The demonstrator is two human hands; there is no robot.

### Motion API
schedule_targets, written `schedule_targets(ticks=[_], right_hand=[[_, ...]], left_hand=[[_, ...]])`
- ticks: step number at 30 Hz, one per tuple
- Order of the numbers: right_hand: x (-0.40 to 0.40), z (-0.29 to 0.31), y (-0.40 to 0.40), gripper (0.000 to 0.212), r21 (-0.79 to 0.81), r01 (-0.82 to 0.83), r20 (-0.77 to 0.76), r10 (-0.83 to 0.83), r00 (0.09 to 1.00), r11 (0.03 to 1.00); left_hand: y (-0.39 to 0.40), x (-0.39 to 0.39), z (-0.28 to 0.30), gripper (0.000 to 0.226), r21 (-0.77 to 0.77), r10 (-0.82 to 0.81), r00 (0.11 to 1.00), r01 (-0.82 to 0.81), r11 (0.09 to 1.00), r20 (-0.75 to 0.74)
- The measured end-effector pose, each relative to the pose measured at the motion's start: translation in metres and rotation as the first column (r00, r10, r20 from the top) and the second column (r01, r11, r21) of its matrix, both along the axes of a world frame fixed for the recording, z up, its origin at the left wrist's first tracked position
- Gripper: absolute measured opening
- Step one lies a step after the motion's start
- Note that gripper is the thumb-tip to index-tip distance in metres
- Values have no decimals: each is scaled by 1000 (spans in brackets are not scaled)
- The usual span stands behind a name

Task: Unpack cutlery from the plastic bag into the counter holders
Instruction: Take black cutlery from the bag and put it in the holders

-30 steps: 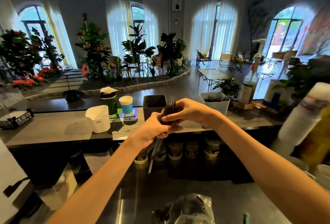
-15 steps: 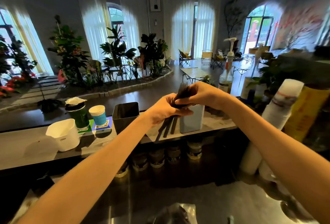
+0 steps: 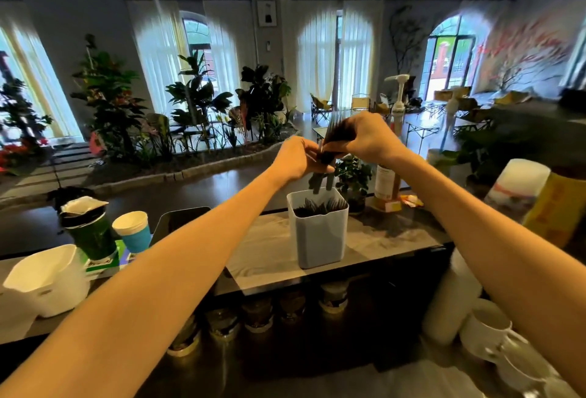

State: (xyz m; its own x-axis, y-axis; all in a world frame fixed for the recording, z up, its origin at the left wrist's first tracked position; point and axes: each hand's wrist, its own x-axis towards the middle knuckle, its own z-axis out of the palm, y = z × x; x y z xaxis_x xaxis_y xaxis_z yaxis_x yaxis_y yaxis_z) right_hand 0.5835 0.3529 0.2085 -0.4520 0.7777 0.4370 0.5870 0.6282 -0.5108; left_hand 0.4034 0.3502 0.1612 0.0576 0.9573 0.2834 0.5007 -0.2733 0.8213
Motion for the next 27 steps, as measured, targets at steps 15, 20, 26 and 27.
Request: schedule_targets(ticks=[15,20,26,27], right_hand=[[-16,-106,57,58,-126,-60,218,87,972,990],[-17,-117,40,36,-58,-82,270,95,958,995],[-3,-135,-26,23,-32,28,-138,-32,990,999],[0,-142,-44,19,-63,30,-203,-42,978,998]], left_hand=[[22,-26,-63,21,74,156,910,-138,988,-385],[11,-33,-63,21,87,156,899,-131,988,-409],[-44,-37,-71,18,154,166,920,-117,981,-356],[-62,-36,-75,18,153,143,929,-95,984,-342]])
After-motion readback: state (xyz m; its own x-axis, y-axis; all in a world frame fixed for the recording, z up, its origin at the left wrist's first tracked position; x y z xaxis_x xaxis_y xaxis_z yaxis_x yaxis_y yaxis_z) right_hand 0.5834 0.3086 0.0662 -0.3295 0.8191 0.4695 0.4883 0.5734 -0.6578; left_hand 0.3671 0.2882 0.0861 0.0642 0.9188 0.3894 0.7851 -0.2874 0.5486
